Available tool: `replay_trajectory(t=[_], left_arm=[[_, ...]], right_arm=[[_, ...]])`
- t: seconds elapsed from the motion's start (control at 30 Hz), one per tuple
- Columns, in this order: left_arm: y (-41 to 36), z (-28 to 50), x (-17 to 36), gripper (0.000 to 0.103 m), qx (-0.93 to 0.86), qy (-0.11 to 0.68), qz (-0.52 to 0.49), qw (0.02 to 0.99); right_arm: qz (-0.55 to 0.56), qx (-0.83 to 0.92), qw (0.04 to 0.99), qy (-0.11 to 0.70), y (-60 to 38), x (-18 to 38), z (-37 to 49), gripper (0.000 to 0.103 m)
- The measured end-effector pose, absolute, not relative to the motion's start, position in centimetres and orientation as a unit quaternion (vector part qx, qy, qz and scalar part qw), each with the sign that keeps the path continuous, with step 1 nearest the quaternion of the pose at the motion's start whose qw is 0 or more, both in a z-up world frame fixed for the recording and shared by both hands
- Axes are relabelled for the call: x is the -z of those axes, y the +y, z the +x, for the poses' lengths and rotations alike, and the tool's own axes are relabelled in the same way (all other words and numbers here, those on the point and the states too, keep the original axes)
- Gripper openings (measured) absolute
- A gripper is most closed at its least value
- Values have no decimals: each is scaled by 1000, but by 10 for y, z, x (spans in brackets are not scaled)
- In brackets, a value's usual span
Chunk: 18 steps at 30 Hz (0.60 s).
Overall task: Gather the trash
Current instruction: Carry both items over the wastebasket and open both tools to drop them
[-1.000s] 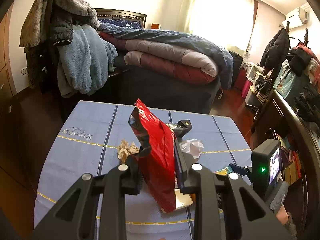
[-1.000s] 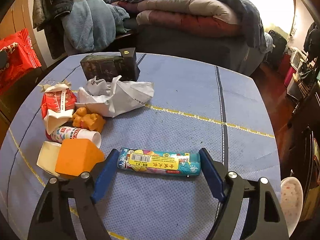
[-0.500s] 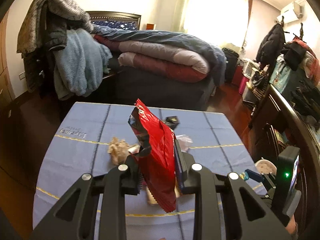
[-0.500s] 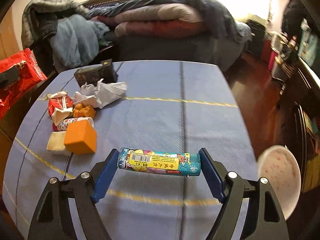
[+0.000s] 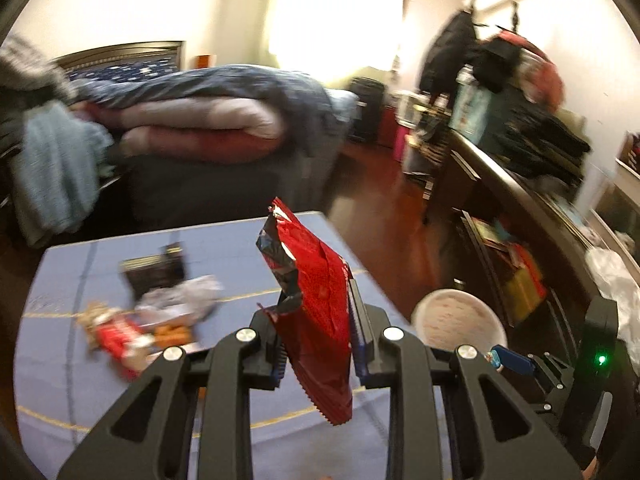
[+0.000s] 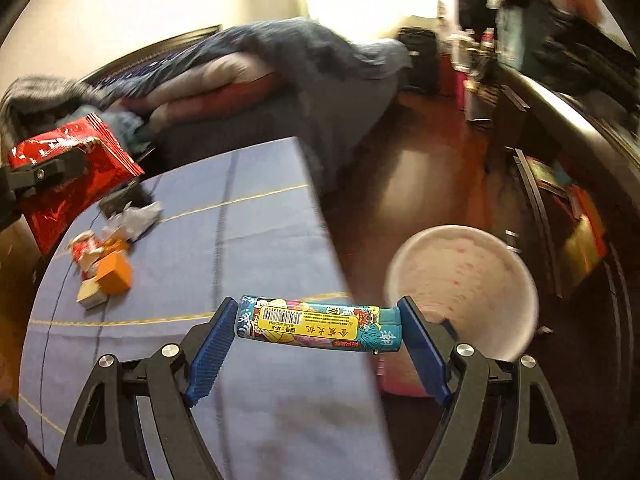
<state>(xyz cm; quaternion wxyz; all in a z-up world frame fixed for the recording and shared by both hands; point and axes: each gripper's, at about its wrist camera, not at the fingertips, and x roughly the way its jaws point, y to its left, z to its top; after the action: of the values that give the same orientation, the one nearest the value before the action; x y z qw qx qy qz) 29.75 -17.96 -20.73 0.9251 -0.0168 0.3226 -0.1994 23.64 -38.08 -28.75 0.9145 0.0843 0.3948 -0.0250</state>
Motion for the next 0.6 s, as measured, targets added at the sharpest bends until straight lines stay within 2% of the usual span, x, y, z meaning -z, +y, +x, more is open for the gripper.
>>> replay_trajectory(t=[0.4, 0.6], left_arm=[[-301, 307, 221, 27, 313, 326, 25, 892], [-363, 328, 250, 27, 347, 342, 51, 872]], right_arm=[[133, 134, 910, 370, -476, 294, 211, 80], [143, 171, 903, 368, -510, 311, 216, 80]])
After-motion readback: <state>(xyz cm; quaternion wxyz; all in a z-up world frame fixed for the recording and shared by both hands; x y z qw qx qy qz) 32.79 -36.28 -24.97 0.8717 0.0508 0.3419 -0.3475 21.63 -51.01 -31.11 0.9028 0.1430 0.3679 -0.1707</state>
